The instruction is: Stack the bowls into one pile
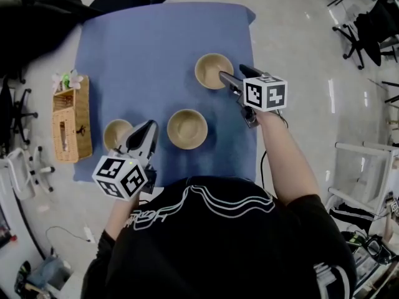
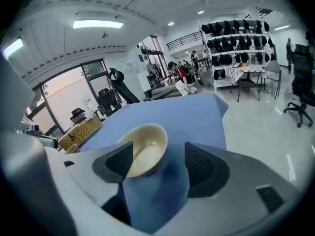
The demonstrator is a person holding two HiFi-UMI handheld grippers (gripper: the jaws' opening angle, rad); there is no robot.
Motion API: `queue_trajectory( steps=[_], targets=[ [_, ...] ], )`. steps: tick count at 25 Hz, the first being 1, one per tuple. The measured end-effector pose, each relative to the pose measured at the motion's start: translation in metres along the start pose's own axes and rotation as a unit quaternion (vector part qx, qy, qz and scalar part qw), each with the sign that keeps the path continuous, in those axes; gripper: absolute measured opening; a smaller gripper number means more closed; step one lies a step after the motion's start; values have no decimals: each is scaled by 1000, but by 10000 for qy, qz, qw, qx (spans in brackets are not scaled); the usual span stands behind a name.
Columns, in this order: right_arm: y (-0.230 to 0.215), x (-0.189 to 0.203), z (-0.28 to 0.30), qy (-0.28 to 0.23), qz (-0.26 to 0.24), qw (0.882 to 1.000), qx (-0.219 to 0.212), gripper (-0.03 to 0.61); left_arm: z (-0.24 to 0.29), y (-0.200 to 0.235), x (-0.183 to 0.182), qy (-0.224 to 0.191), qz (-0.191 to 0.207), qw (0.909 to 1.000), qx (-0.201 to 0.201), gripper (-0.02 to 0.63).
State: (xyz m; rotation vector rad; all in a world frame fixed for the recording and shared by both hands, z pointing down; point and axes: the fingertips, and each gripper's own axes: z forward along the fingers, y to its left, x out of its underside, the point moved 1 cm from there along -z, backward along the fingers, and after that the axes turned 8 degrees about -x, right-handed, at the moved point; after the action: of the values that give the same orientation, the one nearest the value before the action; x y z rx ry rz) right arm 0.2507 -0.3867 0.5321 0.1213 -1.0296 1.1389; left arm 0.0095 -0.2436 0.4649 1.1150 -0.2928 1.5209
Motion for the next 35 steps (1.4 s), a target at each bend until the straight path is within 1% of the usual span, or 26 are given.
queue_trajectory(
  steps=[2, 7, 9, 12, 19, 22, 25, 29, 33, 35],
  targets=[
    [-4, 1, 5, 2, 123, 9999, 8, 334, 2, 1, 2, 20, -24, 10000, -23, 34],
    [-8, 5, 8, 14, 384, 9993, -22, 273, 4, -1, 1, -17, -35, 10000, -42, 34],
    [-9, 7, 10, 43, 447, 9990, -62, 236, 4, -2, 1, -21, 46, 10000, -61, 34],
    [-8, 11, 11, 70, 519, 9986, -85, 213, 1, -2, 3, -31, 169, 9998, -126, 34],
    [-9, 9, 14, -144, 1012, 9947, -80, 118, -8, 2, 5, -87, 85, 9997, -204, 34],
    [-10, 7, 16, -237, 1126, 9934, -10, 100, -9, 7, 6, -108, 80, 9997, -221, 34],
    [-13, 7, 15, -325, 1272, 9913, 50, 66, -9, 8, 6, -119, 64, 9996, -236, 34],
    [-13, 5, 14, -443, 1389, 9893, 109, 51, -13, 5, 5, -148, 146, 9996, -210, 34],
    [-8, 9, 9, -443, 1528, 9872, 119, 48, -21, 4, 5, -166, -40, 9998, -70, 34],
    [-4, 8, 4, -487, 1562, 9865, 111, 44, -25, 6, 3, -189, -47, 9998, -46, 34]
  ],
)
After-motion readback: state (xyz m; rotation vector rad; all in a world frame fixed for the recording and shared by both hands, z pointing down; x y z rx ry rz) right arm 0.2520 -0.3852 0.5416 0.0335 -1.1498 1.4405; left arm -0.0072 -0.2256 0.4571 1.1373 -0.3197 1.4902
